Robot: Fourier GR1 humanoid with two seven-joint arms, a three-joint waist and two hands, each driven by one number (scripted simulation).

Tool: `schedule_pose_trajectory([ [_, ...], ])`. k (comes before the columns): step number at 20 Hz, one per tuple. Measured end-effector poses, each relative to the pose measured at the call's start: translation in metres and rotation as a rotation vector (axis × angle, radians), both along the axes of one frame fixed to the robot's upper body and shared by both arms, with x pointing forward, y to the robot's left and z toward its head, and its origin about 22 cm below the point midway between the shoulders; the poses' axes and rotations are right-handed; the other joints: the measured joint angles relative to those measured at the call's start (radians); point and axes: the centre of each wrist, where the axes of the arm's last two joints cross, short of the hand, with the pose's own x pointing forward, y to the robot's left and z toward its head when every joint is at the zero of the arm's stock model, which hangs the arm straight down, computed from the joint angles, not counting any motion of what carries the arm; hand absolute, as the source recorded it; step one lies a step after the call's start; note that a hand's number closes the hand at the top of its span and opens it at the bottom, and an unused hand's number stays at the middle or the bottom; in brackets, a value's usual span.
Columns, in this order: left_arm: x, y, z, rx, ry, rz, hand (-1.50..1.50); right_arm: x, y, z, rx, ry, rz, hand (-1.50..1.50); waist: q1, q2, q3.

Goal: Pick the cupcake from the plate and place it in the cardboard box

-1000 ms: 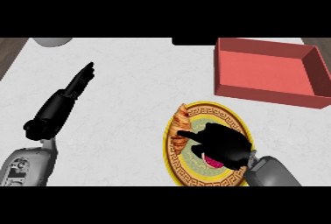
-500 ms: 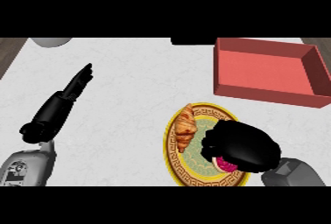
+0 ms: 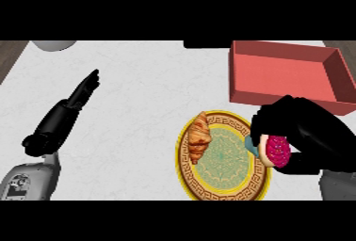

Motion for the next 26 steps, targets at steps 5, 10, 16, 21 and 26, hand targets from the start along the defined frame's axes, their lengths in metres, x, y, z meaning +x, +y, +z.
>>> schedule_pose_trajectory([
  [5,-0.001,-0.004,-0.003,0.0,0.007,-0.012,0.0,0.027,-0.016,0.026,0.122,0.041,-0.197,1.5,0.01,0.002,0.0],
  [10,0.0,-0.004,-0.001,0.004,-0.002,-0.021,0.0,0.071,-0.032,0.055,0.181,0.069,-0.331,1.5,0.02,0.005,0.0],
  [16,0.004,-0.003,-0.001,0.005,-0.005,-0.028,0.0,0.116,-0.059,0.067,0.096,0.058,-0.43,1.5,0.03,0.01,0.0],
  [21,0.006,-0.005,0.0,0.002,-0.011,-0.043,0.0,0.139,-0.084,0.058,-0.095,0.173,-0.472,1.5,0.044,0.016,0.001],
  [26,0.011,-0.006,0.0,0.006,-0.015,-0.05,0.0,0.155,-0.114,0.047,-0.23,0.279,-0.468,1.5,0.051,0.019,0.001],
])
